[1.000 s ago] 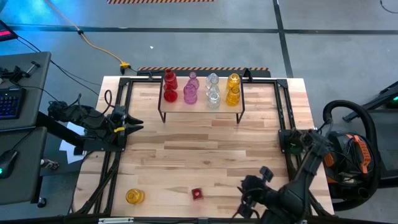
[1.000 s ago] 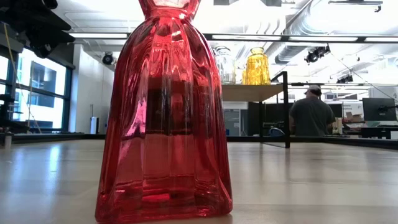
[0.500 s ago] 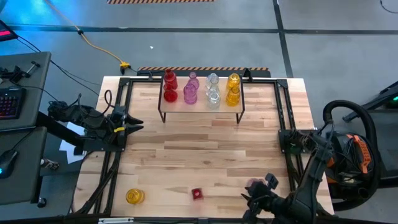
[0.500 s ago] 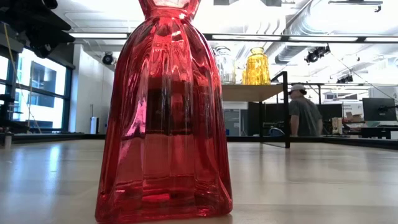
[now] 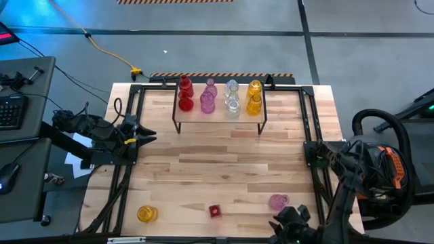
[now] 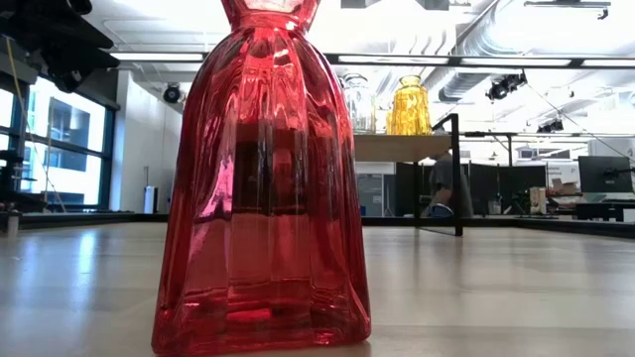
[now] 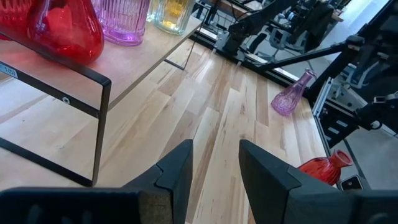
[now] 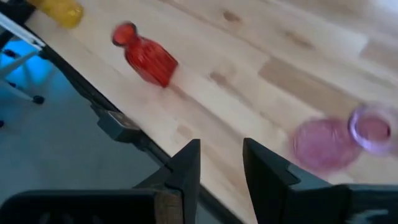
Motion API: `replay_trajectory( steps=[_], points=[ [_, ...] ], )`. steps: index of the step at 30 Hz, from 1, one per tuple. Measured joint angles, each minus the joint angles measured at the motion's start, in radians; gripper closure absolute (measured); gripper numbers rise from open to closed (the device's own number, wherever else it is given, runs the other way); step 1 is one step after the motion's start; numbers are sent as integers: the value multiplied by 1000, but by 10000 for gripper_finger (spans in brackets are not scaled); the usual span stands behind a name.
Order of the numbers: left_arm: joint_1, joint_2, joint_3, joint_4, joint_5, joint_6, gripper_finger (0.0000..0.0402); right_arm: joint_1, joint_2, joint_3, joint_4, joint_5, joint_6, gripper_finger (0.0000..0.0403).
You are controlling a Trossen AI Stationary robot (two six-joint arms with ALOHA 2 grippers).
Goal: Sort vases onto shelf
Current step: Put the pink vase on the shelf aligned with the other pink vases
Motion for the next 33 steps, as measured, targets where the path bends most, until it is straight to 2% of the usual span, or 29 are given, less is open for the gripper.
replay_trajectory(
  steps=[5,8,18,25,33],
  points=[
    [0,0,0,0,0,0,282,17,21,0,0,-68,115,300],
    [0,0,0,0,0,0,282,19,31,0,11,-74,157,300],
    [0,0,0,0,0,0,282,-10,38,0,0,-41,169,300],
    [0,0,0,0,0,0,282,-25,27,0,0,-123,142,300],
    [0,0,0,0,0,0,282,-30,-86,-14,2,-230,100,300]
  ],
)
